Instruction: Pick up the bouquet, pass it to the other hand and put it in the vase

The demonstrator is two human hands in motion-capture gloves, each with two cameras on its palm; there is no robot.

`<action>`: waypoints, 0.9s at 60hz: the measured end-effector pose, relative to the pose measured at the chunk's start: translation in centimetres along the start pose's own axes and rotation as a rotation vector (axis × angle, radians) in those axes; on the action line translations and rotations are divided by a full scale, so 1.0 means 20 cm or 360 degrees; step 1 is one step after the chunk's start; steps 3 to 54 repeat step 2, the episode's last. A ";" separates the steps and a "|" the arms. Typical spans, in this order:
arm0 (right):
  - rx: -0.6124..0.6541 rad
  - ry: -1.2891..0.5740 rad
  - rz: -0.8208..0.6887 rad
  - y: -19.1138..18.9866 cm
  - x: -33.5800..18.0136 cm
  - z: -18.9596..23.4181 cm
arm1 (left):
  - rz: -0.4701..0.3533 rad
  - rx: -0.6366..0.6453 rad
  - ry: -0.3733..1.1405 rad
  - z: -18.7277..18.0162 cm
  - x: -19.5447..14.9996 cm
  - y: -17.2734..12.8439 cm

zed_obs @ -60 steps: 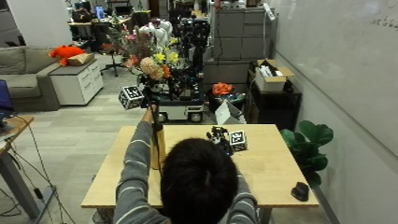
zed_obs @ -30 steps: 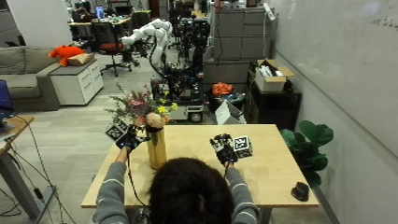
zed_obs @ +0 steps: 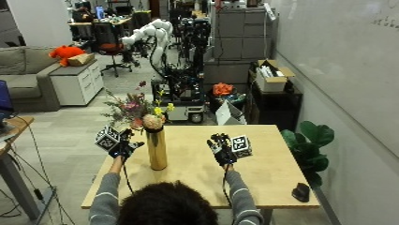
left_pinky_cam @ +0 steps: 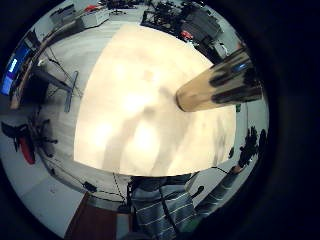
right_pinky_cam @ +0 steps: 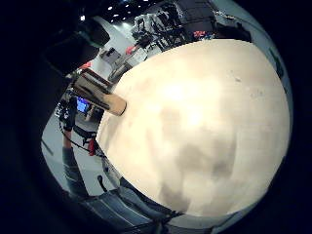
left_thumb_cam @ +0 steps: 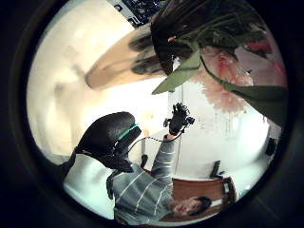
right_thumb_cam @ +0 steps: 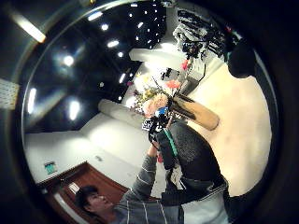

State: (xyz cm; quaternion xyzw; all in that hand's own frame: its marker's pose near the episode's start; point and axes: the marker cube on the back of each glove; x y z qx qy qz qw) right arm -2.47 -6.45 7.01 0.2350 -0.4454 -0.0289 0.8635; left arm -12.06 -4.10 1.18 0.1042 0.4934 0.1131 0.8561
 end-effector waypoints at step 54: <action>-0.0033 -0.0081 0.0022 0.02 -0.01 0.02 | -0.0222 0.0015 -0.0098 0.03 -0.14 -0.05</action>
